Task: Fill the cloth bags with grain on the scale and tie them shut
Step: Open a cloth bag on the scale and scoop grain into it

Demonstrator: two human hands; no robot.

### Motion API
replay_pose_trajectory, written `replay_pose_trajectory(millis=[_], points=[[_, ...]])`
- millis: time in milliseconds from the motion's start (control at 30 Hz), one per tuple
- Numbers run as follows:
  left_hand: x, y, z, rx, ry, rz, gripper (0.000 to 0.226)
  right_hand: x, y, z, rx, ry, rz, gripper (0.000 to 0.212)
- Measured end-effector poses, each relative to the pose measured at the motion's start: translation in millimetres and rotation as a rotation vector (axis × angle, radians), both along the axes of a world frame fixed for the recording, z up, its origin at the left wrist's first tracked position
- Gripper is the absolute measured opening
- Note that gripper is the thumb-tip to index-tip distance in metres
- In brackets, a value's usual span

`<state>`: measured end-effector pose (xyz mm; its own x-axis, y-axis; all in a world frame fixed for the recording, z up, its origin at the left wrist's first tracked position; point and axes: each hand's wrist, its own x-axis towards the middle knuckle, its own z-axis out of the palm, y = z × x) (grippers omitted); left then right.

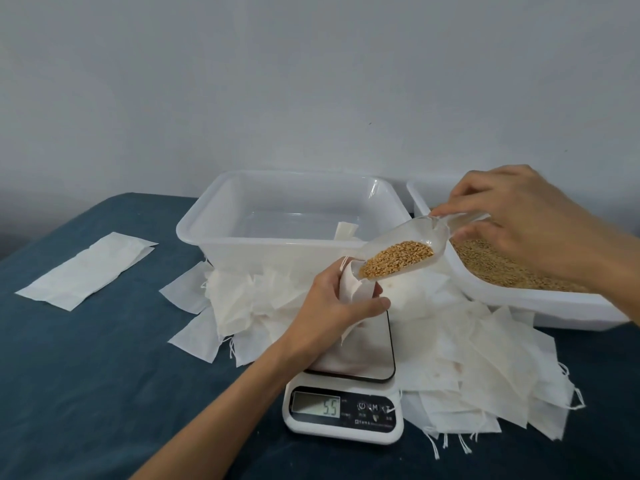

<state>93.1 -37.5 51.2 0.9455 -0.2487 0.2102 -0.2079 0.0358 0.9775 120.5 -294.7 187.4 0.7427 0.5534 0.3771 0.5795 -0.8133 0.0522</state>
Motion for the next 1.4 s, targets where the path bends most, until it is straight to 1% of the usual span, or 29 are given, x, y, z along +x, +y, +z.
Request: replay_pose_trajectory(millis=[233,433,600,833,1000,1400], points=[[-1.0,-1.4,-1.2,-0.012,0.027,-0.007,0.037,-7.5,5.8,4.1,-0.049,-0.058,-0.008,0.035],[-0.9,-0.8,-1.7,-0.02,0.029,-0.012,0.037,-12.8,9.5,7.5,-0.066,-0.067,-0.027,0.034],[-1.7,-2.2,-2.1,-0.01,0.039,-0.001,0.041,-13.3,9.8,4.6,-0.061,-0.064,-0.009,0.035],[-1.2,-3.0,-2.2,0.004,0.048,0.017,0.038,-11.5,8.1,-0.5,-0.055,-0.06,-0.012,0.036],[-1.4,-2.3,-1.8,-0.01,0.062,0.012,0.028,-10.8,7.8,-1.7,-0.049,-0.05,-0.015,0.035],[-0.3,-0.8,-1.4,-0.021,0.069,0.025,0.034,-14.1,11.9,-1.5,-0.055,-0.055,-0.021,0.034]])
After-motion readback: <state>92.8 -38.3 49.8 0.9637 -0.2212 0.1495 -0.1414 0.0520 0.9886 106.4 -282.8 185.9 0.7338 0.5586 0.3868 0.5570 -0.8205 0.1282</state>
